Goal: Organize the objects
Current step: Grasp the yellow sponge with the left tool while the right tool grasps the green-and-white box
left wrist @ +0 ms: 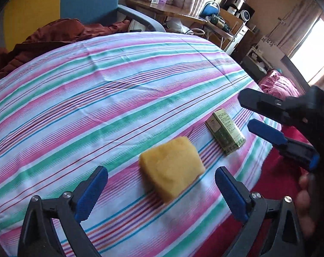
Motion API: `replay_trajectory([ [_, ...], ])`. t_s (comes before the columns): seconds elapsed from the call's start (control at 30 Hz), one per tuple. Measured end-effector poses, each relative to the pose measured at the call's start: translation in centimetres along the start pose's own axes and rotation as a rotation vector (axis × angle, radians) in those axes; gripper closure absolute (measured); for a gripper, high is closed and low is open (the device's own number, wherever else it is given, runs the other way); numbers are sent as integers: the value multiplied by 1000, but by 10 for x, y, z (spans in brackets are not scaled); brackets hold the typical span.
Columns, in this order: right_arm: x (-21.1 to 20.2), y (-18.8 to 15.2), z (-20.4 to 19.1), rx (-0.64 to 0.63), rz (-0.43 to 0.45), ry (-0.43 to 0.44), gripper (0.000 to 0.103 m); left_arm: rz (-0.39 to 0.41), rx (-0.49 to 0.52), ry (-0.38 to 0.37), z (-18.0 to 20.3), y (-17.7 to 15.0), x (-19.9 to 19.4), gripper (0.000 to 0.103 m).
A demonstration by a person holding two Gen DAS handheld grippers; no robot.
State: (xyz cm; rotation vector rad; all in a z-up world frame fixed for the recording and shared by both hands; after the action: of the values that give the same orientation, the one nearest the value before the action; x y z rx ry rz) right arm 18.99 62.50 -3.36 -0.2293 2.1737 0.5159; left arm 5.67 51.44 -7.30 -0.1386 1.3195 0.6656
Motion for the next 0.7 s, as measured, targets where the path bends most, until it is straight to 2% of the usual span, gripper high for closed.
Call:
replay_trajectory([
  [0.2,2,1,0,-2,1,26,38,-58,-66,51,-3,10,36,2],
  [0.27,2,1,1,-2,0,32,38,-29,-43,60,-3,9,36,1],
  [0.3,2,1,1,-3,0,35,38,-26,-32,64,-3,7,35,5],
  [0.43,2,0,2,-3,-7,30,38,-5,41,-2,2,-4,20,37],
  [0.5,4,0,2,-2,-16,18,38,19,81,1,4,-14,7,40],
  [0.57,4,0,3,-1,-22,7,38,50,131,54,0,-27,-5,41],
  [0.7,6,1,3,1,-32,-12,38,62,138,33,-25,-60,-21,42],
])
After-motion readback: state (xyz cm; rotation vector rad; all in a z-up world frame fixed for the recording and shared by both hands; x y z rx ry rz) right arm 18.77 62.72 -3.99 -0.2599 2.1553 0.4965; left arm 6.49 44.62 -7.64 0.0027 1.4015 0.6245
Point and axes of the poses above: each gripper's, at about its wrist camera, not at the fingertips, and x roughly the way its jaws point, z to its right, y to its top, the point moved 4 cm from there along x, roughly the way its jaws point, and after that the axes turned 12 degrees about -z, right-handed, at the moved point
